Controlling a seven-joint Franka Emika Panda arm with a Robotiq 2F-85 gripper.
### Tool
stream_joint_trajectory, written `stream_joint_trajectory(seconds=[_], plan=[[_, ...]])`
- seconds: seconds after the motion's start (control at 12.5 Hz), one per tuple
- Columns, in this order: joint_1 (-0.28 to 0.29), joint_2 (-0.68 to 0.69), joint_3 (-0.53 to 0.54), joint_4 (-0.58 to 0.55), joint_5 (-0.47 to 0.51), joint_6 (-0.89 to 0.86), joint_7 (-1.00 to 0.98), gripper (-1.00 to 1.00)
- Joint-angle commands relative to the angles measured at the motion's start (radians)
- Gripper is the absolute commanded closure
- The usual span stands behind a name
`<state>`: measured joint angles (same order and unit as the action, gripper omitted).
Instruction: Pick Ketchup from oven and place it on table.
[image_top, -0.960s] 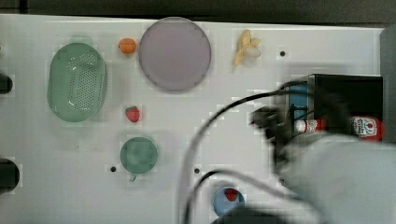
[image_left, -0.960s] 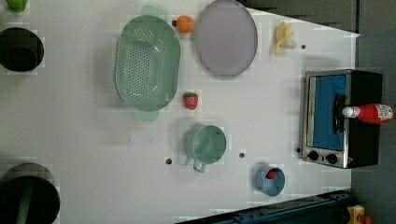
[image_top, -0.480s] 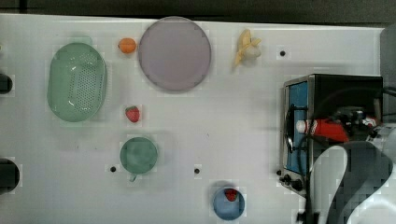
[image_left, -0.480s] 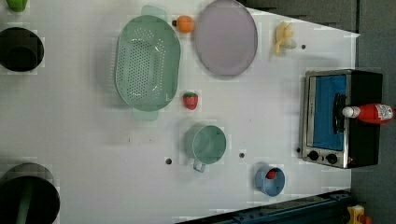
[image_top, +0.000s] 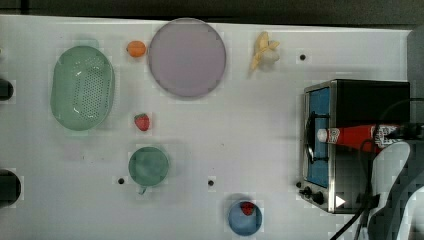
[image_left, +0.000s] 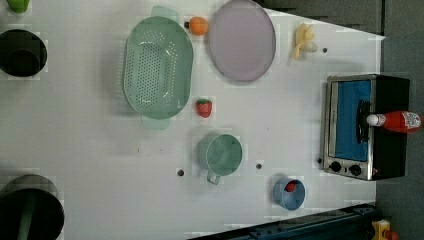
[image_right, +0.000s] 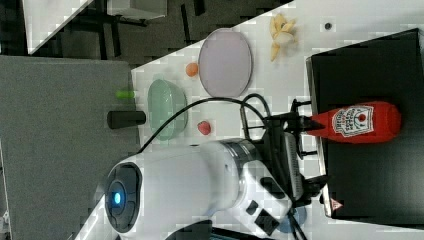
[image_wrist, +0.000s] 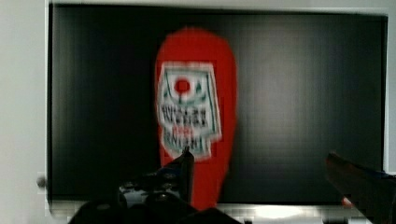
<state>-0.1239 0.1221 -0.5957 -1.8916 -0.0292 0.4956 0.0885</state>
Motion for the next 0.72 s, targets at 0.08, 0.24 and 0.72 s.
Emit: stream_joint_trajectory(seconds=[0.08, 0.24, 0.72], plan=[[0.024, 0.084, -0.022, 0.051, 0.023, 0.067, 0.022, -1.0], [0.009, 0.133, -0.027, 0.051, 0.113, 0.078, 0.022, -1.0], [-0.012, 0.228, -0.026, 0.042, 0.188, 0.161, 0.02, -1.0]])
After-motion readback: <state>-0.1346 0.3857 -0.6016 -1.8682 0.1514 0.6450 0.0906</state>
